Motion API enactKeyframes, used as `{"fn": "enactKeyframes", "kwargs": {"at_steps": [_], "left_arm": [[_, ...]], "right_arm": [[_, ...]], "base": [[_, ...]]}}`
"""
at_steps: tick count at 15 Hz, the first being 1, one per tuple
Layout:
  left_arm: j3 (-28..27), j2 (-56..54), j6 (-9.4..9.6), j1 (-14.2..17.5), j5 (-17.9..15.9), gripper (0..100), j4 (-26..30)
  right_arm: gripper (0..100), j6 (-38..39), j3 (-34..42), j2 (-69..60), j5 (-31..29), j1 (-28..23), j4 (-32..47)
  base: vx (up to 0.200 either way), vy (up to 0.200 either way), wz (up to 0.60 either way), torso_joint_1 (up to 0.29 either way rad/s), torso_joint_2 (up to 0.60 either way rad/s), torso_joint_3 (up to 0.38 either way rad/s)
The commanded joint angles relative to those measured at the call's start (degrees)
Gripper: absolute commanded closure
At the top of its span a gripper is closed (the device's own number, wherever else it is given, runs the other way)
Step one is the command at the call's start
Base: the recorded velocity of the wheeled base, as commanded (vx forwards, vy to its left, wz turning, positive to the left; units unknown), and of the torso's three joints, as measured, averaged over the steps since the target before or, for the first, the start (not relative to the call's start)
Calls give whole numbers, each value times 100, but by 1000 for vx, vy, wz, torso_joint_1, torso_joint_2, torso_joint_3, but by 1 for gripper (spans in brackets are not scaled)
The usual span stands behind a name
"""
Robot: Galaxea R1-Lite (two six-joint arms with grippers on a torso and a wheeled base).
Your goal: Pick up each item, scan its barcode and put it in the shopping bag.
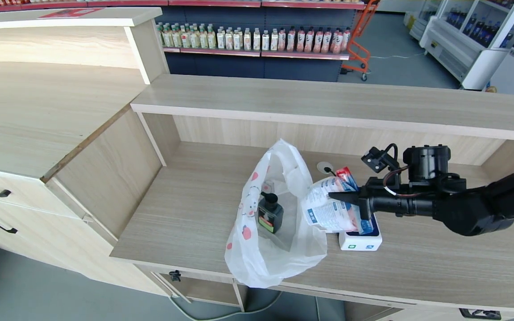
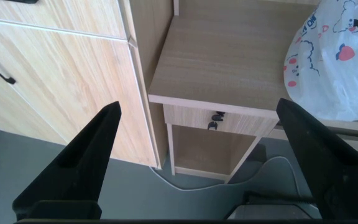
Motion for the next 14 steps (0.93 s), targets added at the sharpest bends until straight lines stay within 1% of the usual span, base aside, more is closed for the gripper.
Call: {"fn": "enactKeyframes", "kwargs": {"at_steps": [1, 2, 4, 8, 11, 14], "left_arm": [[0, -2, -4, 0, 1, 0, 0], [0, -2, -4, 0, 1, 0, 0], [0, -2, -4, 0, 1, 0, 0], [0, -2, -4, 0, 1, 0, 0], [0, -2, -4, 0, 1, 0, 0], [0, -2, -4, 0, 1, 0, 0]], "right_arm": [[100, -114, -319, 476, 1, 58, -8], [100, -122, -327, 493, 1, 67, -8], [100, -149, -582, 687, 1, 173, -69], [100, 36, -995, 748, 9, 498, -78], [100, -114, -1092, 977, -8, 524, -78], [100, -527, -1162, 1240, -17, 498, -78]], "base": [[0, 0, 0, 0, 0, 0], [0, 0, 0, 0, 0, 0], [0, 0, 0, 0, 0, 0], [0, 0, 0, 0, 0, 0], [0, 0, 0, 0, 0, 0], [0, 0, 0, 0, 0, 0]]}}
